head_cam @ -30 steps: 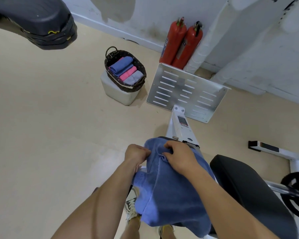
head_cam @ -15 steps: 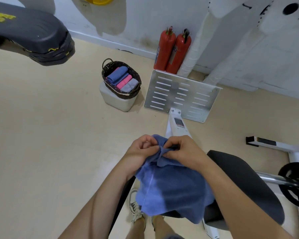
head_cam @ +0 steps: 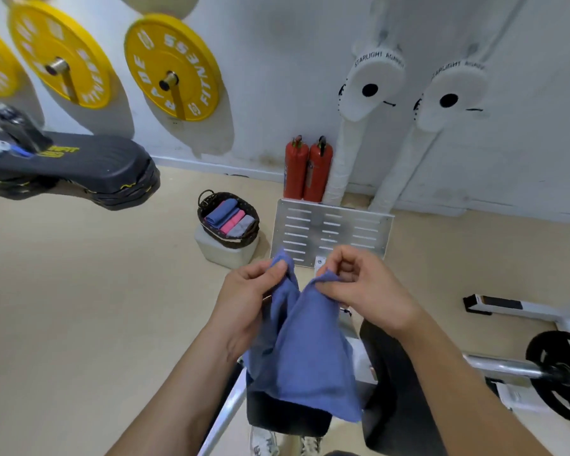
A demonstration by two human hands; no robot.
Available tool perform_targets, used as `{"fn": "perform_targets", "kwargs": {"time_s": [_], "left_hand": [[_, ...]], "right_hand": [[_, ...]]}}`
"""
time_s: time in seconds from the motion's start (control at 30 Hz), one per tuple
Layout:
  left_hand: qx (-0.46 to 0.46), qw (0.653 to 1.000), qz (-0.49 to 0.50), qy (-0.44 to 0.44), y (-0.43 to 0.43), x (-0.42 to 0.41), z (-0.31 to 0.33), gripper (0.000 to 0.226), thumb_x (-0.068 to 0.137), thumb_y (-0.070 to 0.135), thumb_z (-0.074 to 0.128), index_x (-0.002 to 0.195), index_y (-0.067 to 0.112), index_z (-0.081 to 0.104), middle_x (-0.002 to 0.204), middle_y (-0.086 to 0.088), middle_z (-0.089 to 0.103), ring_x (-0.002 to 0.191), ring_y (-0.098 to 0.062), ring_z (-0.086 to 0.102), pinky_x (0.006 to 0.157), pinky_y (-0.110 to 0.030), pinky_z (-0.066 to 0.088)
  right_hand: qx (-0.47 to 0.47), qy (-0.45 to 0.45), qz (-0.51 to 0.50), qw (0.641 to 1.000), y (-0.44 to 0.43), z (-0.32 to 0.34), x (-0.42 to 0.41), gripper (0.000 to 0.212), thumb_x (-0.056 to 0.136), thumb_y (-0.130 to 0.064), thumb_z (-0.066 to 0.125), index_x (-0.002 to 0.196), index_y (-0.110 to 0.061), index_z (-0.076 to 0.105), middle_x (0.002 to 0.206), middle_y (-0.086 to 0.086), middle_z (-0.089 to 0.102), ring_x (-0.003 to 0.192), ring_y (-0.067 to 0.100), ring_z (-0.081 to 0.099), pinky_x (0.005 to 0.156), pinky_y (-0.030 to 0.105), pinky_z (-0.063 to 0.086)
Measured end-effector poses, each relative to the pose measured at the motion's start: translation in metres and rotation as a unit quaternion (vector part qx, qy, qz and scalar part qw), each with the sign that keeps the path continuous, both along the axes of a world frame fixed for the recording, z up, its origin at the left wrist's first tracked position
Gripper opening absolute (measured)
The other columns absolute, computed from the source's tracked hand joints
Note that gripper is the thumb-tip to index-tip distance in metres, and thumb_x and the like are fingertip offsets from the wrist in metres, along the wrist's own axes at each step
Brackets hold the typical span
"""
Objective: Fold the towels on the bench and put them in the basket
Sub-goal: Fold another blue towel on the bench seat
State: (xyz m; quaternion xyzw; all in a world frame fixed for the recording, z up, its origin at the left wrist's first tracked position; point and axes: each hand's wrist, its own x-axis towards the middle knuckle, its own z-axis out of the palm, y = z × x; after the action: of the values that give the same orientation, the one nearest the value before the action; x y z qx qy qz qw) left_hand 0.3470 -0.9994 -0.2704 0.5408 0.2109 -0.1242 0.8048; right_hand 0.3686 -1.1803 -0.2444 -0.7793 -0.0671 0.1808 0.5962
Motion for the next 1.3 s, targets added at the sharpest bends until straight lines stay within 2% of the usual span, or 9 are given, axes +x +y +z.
{"fn": "perform_targets", "kwargs": {"time_s": [0.1,0.23,0.33,0.5,0.63,0.83,0.97,1.13,1.3], "left_hand": [[0.002,0.999,-0.011,-0.052,-0.020,-0.010,0.029,0.026,0.080,0.020,0.068,0.092,-0.003,0.070,0.082,-0.018,0.066,0.072,-0.022,0.061,0.064,-0.028,0.052],[0.094,0.986,0.004,-0.138,-0.044,-0.017,0.060,0.013,0.083,0.010,0.069,0.093,0.002,0.071,0.080,-0.013,0.072,0.071,-0.015,0.065,0.064,-0.025,0.051],[0.136,0.974,0.011,-0.180,-0.055,-0.022,0.079,0.010,0.086,0.013,0.067,0.089,0.005,0.071,0.073,-0.004,0.072,0.064,-0.007,0.061,0.057,-0.018,0.045],[0.161,0.954,-0.023,-0.251,-0.059,-0.035,0.111,0.012,0.087,0.012,0.065,0.083,0.014,0.077,0.083,-0.009,0.074,0.079,-0.018,0.066,0.076,-0.039,0.052],[0.110,0.946,-0.081,-0.294,-0.056,-0.058,0.134,0.015,0.087,0.010,0.064,0.086,0.014,0.078,0.085,-0.009,0.075,0.081,-0.016,0.068,0.068,-0.026,0.052],[0.074,0.935,-0.122,-0.324,-0.033,-0.087,0.147,0.020,0.089,0.009,0.057,0.099,0.009,0.074,0.088,-0.007,0.075,0.083,-0.016,0.069,0.071,-0.024,0.053],[0.070,0.929,-0.169,-0.322,-0.019,-0.099,0.152,0.020,0.087,0.017,0.063,0.101,0.010,0.074,0.099,-0.019,0.072,0.097,-0.035,0.067,0.085,-0.042,0.053],[0.082,0.916,-0.211,-0.330,-0.011,-0.110,0.164,0.019,0.092,0.006,0.053,0.093,-0.002,0.070,0.063,0.005,0.068,0.056,-0.002,0.061,0.051,-0.010,0.044],[0.203,0.873,-0.202,-0.394,-0.008,-0.109,0.169,0.014,0.087,0.007,0.063,0.085,0.009,0.076,0.072,0.001,0.073,0.070,-0.006,0.066,0.062,-0.013,0.046]], "right_hand": [[-0.036,-0.049,0.012,0.998,-0.011,0.030,-0.011,0.018,0.073,-0.014,0.075,0.070,-0.022,0.060,0.073,0.009,0.063,0.071,0.012,0.057,0.068,0.027,0.047],[-0.073,-0.118,-0.016,0.990,-0.024,0.073,-0.031,0.024,0.073,-0.010,0.079,0.065,-0.026,0.064,0.065,-0.008,0.063,0.064,0.001,0.056,0.062,0.012,0.044],[-0.052,-0.115,0.004,0.992,-0.033,0.101,-0.046,0.010,0.080,-0.008,0.073,0.077,-0.018,0.074,0.076,0.008,0.071,0.066,0.007,0.060,0.067,0.025,0.052],[-0.030,-0.118,0.047,0.991,-0.042,0.135,-0.075,0.024,0.090,-0.005,0.061,0.086,-0.022,0.077,0.085,-0.006,0.070,0.084,0.025,0.066,0.069,0.025,0.054],[-0.008,-0.171,-0.065,0.983,-0.021,0.151,-0.096,0.012,0.074,-0.008,0.079,0.074,-0.020,0.075,0.074,-0.001,0.073,0.076,0.014,0.070,0.073,0.027,0.058],[0.068,-0.173,-0.155,0.970,0.003,0.153,-0.122,0.015,0.069,-0.006,0.082,0.067,-0.014,0.069,0.060,-0.003,0.065,0.057,0.004,0.058,0.049,0.016,0.044],[0.081,-0.165,-0.154,0.971,0.006,0.156,-0.134,0.026,0.066,-0.004,0.084,0.067,-0.015,0.060,0.059,-0.006,0.061,0.055,0.007,0.055,0.047,0.019,0.044],[0.053,-0.167,-0.121,0.977,0.007,0.162,-0.142,0.027,0.067,-0.006,0.084,0.066,-0.013,0.058,0.070,0.007,0.062,0.060,0.012,0.056,0.050,0.022,0.048],[-0.003,-0.201,-0.110,0.973,0.007,0.157,-0.144,0.027,0.065,-0.011,0.086,0.065,-0.013,0.060,0.075,0.012,0.068,0.065,0.018,0.059,0.068,0.039,0.056]]}}
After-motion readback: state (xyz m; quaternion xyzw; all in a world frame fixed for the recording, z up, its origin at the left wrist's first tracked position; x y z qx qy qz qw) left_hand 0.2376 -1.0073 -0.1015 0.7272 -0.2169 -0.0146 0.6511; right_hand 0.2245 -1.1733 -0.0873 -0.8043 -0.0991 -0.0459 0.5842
